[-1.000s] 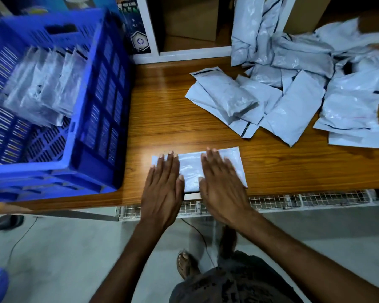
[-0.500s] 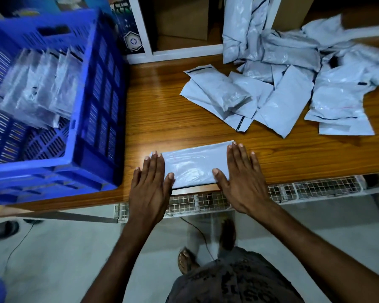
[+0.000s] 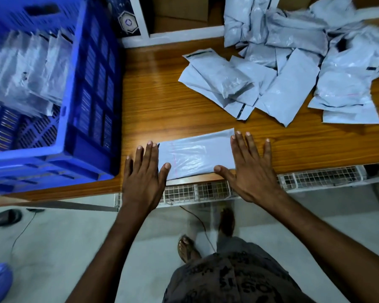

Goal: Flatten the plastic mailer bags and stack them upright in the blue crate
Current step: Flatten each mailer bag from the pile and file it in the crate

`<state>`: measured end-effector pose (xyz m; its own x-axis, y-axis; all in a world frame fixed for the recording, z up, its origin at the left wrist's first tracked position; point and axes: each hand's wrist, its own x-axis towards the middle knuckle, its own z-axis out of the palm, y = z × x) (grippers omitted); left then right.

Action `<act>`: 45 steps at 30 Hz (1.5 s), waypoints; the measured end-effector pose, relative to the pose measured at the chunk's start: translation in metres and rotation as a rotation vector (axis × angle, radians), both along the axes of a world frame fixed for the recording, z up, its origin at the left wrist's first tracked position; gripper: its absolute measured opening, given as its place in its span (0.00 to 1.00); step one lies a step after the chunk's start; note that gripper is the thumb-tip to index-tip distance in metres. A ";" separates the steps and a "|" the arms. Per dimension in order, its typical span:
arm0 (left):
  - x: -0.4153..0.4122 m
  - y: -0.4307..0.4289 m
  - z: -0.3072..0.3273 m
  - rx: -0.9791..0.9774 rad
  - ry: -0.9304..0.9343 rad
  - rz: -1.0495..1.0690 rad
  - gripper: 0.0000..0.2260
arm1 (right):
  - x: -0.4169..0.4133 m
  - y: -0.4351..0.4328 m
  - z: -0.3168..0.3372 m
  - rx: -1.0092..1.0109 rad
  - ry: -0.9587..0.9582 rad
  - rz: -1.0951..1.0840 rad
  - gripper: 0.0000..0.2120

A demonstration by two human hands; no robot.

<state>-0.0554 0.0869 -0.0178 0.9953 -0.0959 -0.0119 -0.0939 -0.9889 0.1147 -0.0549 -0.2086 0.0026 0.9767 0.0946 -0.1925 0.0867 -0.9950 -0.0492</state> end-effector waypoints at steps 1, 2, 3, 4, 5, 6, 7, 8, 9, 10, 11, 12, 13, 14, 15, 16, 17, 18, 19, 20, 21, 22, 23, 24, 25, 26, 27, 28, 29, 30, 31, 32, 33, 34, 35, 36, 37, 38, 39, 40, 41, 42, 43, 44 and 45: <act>-0.003 0.001 0.002 -0.002 -0.021 0.002 0.31 | -0.001 0.000 0.002 0.014 -0.023 -0.019 0.47; -0.007 0.000 0.004 -0.003 -0.044 0.001 0.30 | -0.002 0.003 0.007 0.039 -0.048 -0.033 0.46; -0.010 -0.004 0.007 -0.004 -0.060 -0.008 0.29 | -0.004 0.009 0.011 0.072 -0.079 -0.035 0.45; -0.014 -0.011 0.008 -0.010 -0.062 -0.020 0.29 | -0.007 0.017 0.013 0.102 -0.115 -0.019 0.44; -0.016 -0.020 0.007 -0.021 -0.052 -0.036 0.29 | -0.008 0.027 0.012 0.122 -0.134 0.009 0.43; -0.019 -0.029 0.006 -0.035 -0.035 -0.049 0.31 | -0.011 0.038 0.009 0.130 -0.127 0.030 0.43; -0.022 -0.036 0.004 -0.048 -0.016 -0.051 0.32 | -0.013 0.045 0.005 0.130 -0.116 0.035 0.42; -0.024 -0.038 0.001 -0.055 -0.003 -0.041 0.33 | -0.014 0.049 -0.001 0.122 -0.113 0.032 0.42; -0.025 -0.037 -0.001 -0.056 0.011 -0.022 0.34 | -0.015 0.048 -0.007 0.110 -0.111 0.022 0.41; -0.026 -0.034 -0.002 -0.055 0.027 -0.002 0.35 | -0.015 0.044 -0.010 0.102 -0.096 0.012 0.40; -0.027 -0.030 -0.002 -0.052 0.045 0.014 0.36 | -0.016 0.038 -0.012 0.096 -0.068 0.009 0.40; -0.028 -0.025 -0.001 -0.048 0.059 0.021 0.36 | -0.017 0.031 -0.011 0.091 -0.041 0.007 0.39; -0.029 -0.021 0.002 -0.041 0.066 0.020 0.37 | -0.018 0.025 -0.009 0.089 -0.023 -0.001 0.39; -0.030 -0.018 0.005 -0.038 0.073 0.015 0.37 | -0.018 0.018 -0.007 0.086 -0.005 -0.013 0.39; -0.029 -0.017 0.009 -0.044 0.079 0.007 0.38 | -0.018 0.013 -0.004 0.090 0.012 -0.022 0.39; -0.027 -0.014 0.014 -0.056 0.069 -0.010 0.38 | -0.016 0.009 0.001 0.112 0.017 -0.024 0.38; -0.022 -0.013 0.018 -0.073 0.033 -0.030 0.37 | -0.013 0.008 0.007 0.141 0.001 -0.011 0.38; -0.015 -0.013 0.023 -0.099 -0.012 -0.047 0.35 | -0.007 0.008 0.013 0.172 -0.041 0.023 0.36; -0.004 -0.016 0.029 -0.136 -0.049 -0.052 0.32 | 0.003 0.011 0.018 0.197 -0.086 0.074 0.34; 0.010 -0.020 0.034 -0.184 -0.072 -0.040 0.29 | 0.015 0.017 0.023 0.218 -0.120 0.132 0.33; 0.025 -0.025 0.039 -0.231 -0.087 -0.021 0.27 | 0.029 0.025 0.029 0.236 -0.145 0.183 0.31; 0.038 -0.030 0.043 -0.266 -0.092 0.001 0.24 | 0.042 0.032 0.034 0.256 -0.155 0.211 0.29; 0.050 -0.034 0.046 -0.273 -0.084 0.016 0.22 | 0.054 0.039 0.037 0.281 -0.148 0.220 0.28; 0.061 -0.036 0.047 -0.248 -0.051 0.020 0.20 | 0.064 0.045 0.039 0.300 -0.126 0.218 0.27; 0.068 -0.037 0.047 -0.205 -0.008 0.020 0.18 | 0.071 0.048 0.039 0.306 -0.102 0.213 0.26; 0.072 -0.036 0.046 -0.168 0.020 0.016 0.16 | 0.075 0.051 0.038 0.296 -0.087 0.209 0.25; 0.073 -0.035 0.045 -0.151 0.035 0.015 0.14 | 0.076 0.051 0.036 0.284 -0.077 0.205 0.23; 0.073 -0.034 0.045 -0.149 0.042 0.020 0.12 | 0.076 0.052 0.036 0.280 -0.075 0.199 0.21; 0.071 -0.033 0.045 -0.149 0.047 0.024 0.10 | 0.075 0.051 0.036 0.281 -0.074 0.192 0.19; 0.069 -0.033 0.045 -0.153 0.045 0.023 0.09 | 0.074 0.050 0.036 0.286 -0.076 0.183 0.18; 0.066 -0.033 0.045 -0.165 0.027 0.013 0.09 | 0.073 0.050 0.039 0.297 -0.088 0.182 0.18; 0.061 -0.033 0.047 -0.193 -0.009 -0.008 0.08 | 0.072 0.049 0.043 0.314 -0.099 0.186 0.18; 0.056 -0.032 0.053 -0.242 -0.064 -0.033 0.07 | 0.070 0.049 0.049 0.338 -0.105 0.196 0.20; 0.051 -0.031 0.060 -0.299 -0.128 -0.063 0.06 | 0.068 0.050 0.058 0.363 -0.103 0.212 0.22; 0.046 -0.030 0.070 -0.351 -0.182 -0.091 0.05 | 0.067 0.051 0.067 0.389 -0.088 0.228 0.23; 0.041 -0.028 0.081 -0.386 -0.228 -0.118 0.05 | 0.065 0.052 0.076 0.412 -0.076 0.236 0.21; 0.037 -0.026 0.090 -0.400 -0.270 -0.143 0.06 | 0.062 0.054 0.086 0.429 -0.066 0.231 0.17; 0.032 -0.022 0.100 -0.399 -0.317 -0.168 0.08 | 0.059 0.056 0.095 0.437 -0.070 0.217 0.14; 0.028 -0.018 0.107 -0.399 -0.369 -0.188 0.10 | 0.055 0.057 0.103 0.435 -0.089 0.203 0.13; 0.025 -0.013 0.113 -0.413 -0.428 -0.202 0.10 | 0.050 0.058 0.110 0.420 -0.121 0.192 0.11; 0.022 -0.007 0.119 -0.437 -0.490 -0.206 0.10 | 0.044 0.060 0.117 0.397 -0.174 0.184 0.10; 0.019 -0.002 0.124 -0.466 -0.552 -0.195 0.09 | 0.038 0.060 0.122 0.371 -0.235 0.175 0.11; 0.016 0.003 0.131 -0.488 -0.614 -0.166 0.09 | 0.034 0.060 0.126 0.352 -0.293 0.168 0.11; 0.013 0.006 0.139 -0.504 -0.666 -0.132 0.09 | 0.031 0.060 0.130 0.346 -0.343 0.154 0.11; 0.011 0.010 0.146 -0.518 -0.706 -0.103 0.09 | 0.030 0.060 0.134 0.359 -0.391 0.133 0.11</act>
<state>-0.0442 0.0968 0.1286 0.7403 -0.0082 0.6722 -0.3979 -0.8113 0.4283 -0.0252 -0.1481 0.1365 0.9441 0.2153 0.2498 0.2907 -0.9009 -0.3223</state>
